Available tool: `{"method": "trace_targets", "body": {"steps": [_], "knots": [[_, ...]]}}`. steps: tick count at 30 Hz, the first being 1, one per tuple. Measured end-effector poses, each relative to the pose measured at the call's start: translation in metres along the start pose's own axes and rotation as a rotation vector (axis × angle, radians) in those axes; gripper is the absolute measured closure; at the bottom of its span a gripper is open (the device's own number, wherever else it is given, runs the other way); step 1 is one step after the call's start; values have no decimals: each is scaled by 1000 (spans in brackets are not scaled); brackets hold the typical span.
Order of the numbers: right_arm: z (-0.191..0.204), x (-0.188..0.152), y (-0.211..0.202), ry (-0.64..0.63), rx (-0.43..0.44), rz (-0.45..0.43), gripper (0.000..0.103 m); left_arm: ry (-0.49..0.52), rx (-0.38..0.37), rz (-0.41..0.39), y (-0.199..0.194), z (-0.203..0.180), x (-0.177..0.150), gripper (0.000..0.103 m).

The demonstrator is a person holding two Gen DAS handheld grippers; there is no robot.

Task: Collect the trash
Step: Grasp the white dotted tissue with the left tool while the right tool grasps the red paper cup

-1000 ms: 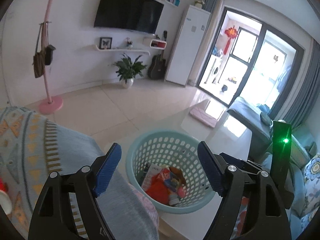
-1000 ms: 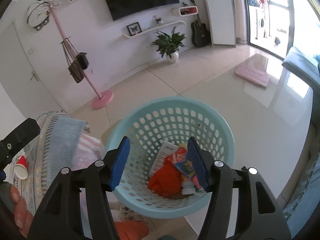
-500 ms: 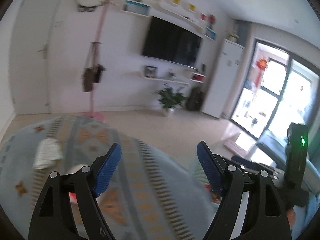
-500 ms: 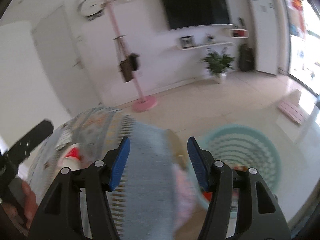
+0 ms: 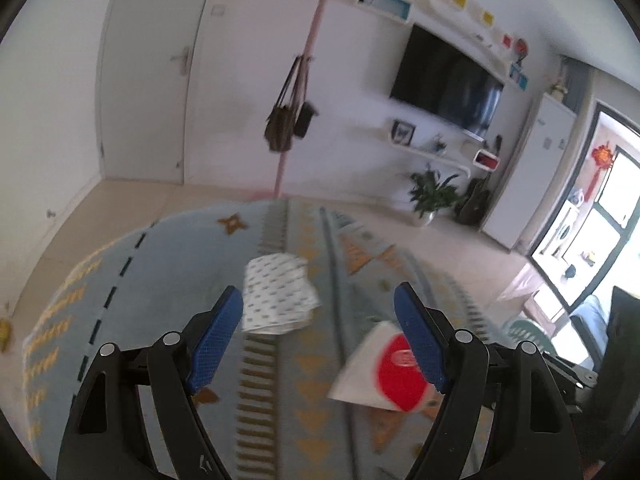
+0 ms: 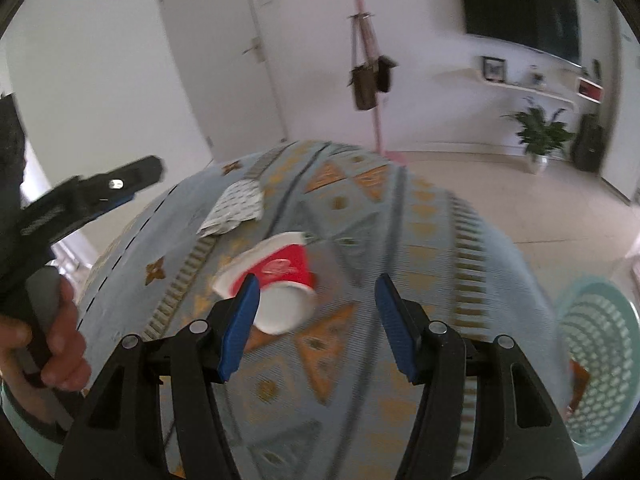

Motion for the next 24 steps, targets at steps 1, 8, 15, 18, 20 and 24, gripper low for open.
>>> {"method": "trace_targets", "body": {"steps": [1, 8, 15, 18, 20, 24], "knots": [[7, 0, 6, -7, 19, 3, 47, -27, -14, 20, 11, 11, 1, 26], [36, -7, 36, -57, 41, 5, 42, -106, 6, 118, 65, 49, 2, 25], [30, -9, 39, -38, 6, -29, 31, -70, 108, 192, 97, 54, -2, 34], [32, -10, 40, -45, 7, -21, 30, -21, 163, 198, 98, 50, -3, 55], [31, -10, 41, -45, 2, -14, 30, 2, 189, 198, 97, 49, -5, 66], [25, -10, 40, -18, 17, -6, 26, -23, 151, 193, 87, 50, -8, 94]]}}
Point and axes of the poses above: each gripper's, at about its wrist camera, not at the fingertips, and y roughly the way its jaws point, z to its left, x to its top, the point moved 1 cm from there along y, roughly the way its jaws point, and after that the axes turned 8 degrees about -x, right-handed, at the moved point
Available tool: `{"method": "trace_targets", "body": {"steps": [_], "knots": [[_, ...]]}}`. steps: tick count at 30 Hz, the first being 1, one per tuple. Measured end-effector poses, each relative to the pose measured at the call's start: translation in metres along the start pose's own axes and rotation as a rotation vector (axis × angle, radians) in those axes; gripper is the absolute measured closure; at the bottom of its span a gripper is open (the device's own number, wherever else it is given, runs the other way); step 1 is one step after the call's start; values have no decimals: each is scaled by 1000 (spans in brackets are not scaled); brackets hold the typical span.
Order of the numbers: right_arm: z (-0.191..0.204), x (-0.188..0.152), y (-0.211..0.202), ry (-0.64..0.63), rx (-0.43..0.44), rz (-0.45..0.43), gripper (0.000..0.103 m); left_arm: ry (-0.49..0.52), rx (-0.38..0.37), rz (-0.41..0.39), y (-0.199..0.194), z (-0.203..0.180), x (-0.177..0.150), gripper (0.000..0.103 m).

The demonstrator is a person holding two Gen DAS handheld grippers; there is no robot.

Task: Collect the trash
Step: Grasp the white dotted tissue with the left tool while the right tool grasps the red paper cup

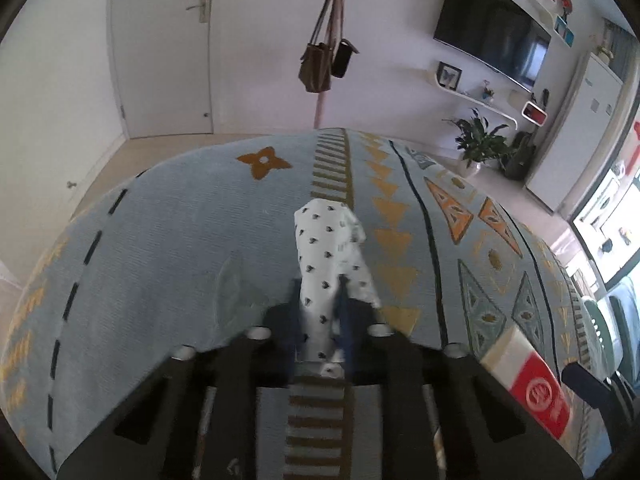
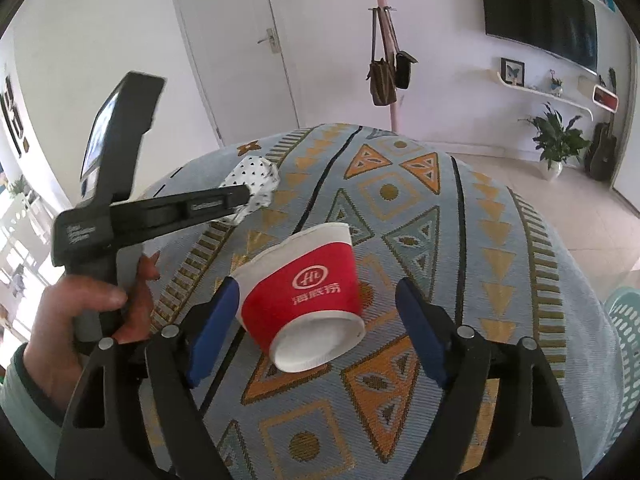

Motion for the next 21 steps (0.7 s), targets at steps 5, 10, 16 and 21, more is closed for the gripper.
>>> {"method": "trace_targets", "body": {"steps": [5, 10, 16, 21], "knots": [[-11, 7, 5, 34, 49, 38, 24, -6, -14, -41, -40, 6, -19, 96], [-20, 18, 13, 70, 84, 56, 24, -27, 29, -143, -78, 22, -45, 96], [-19, 16, 37, 53, 94, 166, 25, -55, -22, -205, -86, 33, -50, 95], [0, 14, 38, -23, 107, 174, 43, -115, -114, -205, -83, 46, -46, 95]]}}
Point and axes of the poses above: each gripper's, at about its wrist camera, not at the fingertips, and y roughly the way its jaws point, z to its left, x to its top, the point moved 1 cm from there along y, roughly the way its jaws point, and after that the axes turned 8 degrees about -x, right-handed, at the moved point
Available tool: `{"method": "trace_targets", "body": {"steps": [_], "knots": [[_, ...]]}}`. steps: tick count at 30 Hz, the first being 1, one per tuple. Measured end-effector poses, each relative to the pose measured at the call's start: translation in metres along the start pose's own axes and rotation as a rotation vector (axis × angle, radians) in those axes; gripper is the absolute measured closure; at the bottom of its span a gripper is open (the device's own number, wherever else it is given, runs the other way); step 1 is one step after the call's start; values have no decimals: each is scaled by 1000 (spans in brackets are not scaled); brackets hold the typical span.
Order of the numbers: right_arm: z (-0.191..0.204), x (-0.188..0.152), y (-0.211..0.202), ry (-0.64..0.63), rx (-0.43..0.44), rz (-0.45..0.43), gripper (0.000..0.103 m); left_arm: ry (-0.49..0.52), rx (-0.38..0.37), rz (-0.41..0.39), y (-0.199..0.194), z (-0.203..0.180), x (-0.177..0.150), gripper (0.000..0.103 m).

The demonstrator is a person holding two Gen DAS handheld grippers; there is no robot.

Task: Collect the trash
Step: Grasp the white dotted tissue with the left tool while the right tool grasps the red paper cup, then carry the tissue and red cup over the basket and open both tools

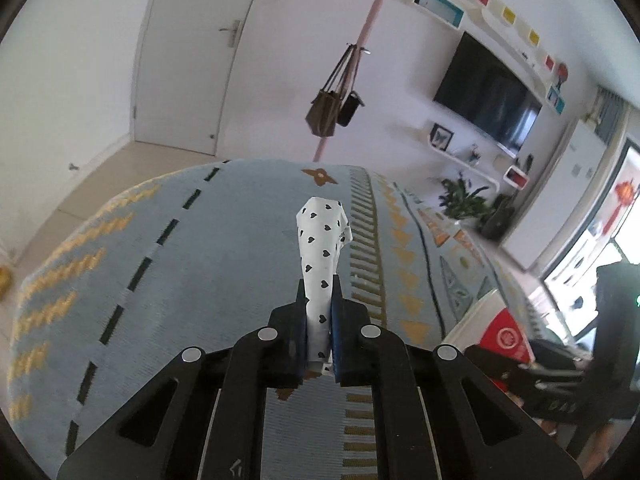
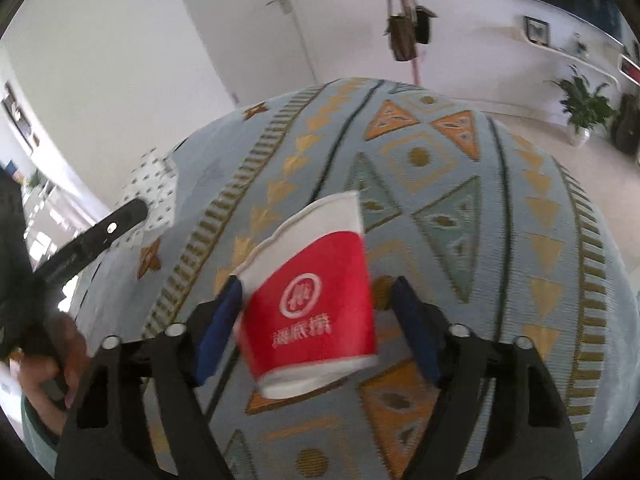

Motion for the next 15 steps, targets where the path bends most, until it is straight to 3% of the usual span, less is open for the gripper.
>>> {"method": "trace_targets", "body": {"steps": [5, 10, 13, 15], "knots": [[25, -9, -11, -108, -38, -54, 52, 33, -14, -7, 0, -11, -3, 95], [38, -23, -25, -149, -78, -104, 59, 32, -16, -17, -1, -11, -5, 95], [44, -29, -33, -155, -97, -134, 71, 64, -12, -32, -5, -18, -7, 95], [45, -33, -42, -158, -123, -158, 71, 67, -41, -30, -5, -27, -6, 95]]}}
Point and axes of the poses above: each gripper's, at about its wrist camera, not at the fingertips, and y roughly the way its jaws point, z to its left, x to its top, the point moved 1 cm from there along y, roughly the way its jaws point, and after that the axes turned 8 degrees about -x, right-handed, at the moved point
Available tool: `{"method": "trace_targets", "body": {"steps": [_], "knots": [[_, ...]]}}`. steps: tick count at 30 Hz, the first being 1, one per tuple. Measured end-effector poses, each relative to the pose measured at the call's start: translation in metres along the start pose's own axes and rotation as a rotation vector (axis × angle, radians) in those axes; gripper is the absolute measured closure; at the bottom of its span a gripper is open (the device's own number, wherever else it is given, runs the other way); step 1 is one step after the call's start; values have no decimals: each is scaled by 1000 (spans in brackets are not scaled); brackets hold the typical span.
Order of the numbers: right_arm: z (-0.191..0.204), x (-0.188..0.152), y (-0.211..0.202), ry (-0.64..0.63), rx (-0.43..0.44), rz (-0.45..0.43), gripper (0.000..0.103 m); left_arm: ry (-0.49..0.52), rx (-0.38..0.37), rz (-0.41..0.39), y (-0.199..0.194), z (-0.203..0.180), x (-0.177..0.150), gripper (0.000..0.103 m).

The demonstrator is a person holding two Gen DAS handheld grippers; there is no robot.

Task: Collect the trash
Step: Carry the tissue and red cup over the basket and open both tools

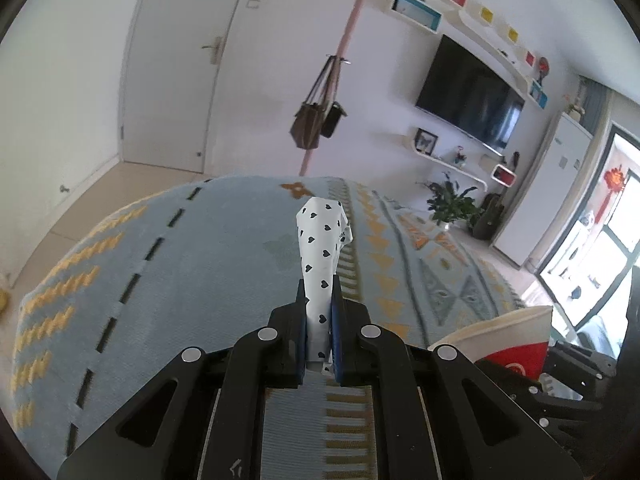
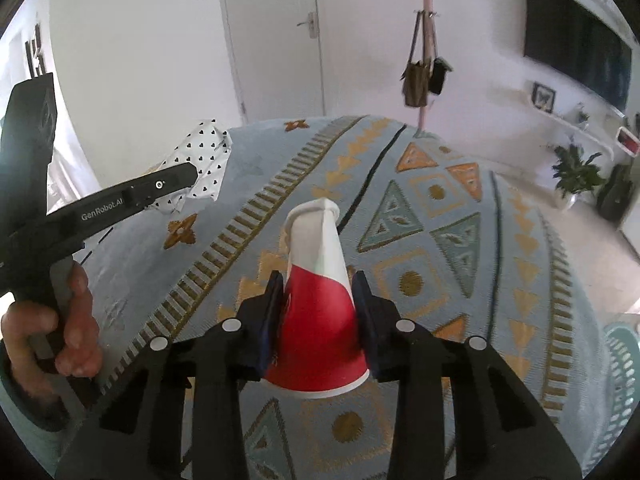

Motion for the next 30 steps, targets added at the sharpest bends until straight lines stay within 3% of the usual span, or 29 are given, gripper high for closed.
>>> {"method": "trace_targets", "body": {"steps": [6, 11, 17, 24, 30], "knots": [[-24, 5, -52, 34, -57, -100, 71, 106, -67, -29, -17, -63, 8, 95], [-72, 12, -104, 100, -135, -202, 71, 193, -154, -51, -24, -133, 16, 95], [-140, 4, -161, 205, -252, -268, 71, 153, -371, 47, 3, -200, 13, 95], [-233, -33, -195, 378, -397, -259, 71, 239, -485, 139, 50, -292, -17, 95], [-304, -78, -187, 544, -442, -200, 71, 294, -521, 216, 94, -342, -46, 95]]}}
Point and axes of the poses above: each gripper's, at about its wrist camera, not at the fingertips, and y roughly the way its jaws point, z to its left, x to its top, the point moved 1 cm from there along y, roughly the way its jaws point, and after that the axes turned 8 degrees about -x, right-handed, at the moved point
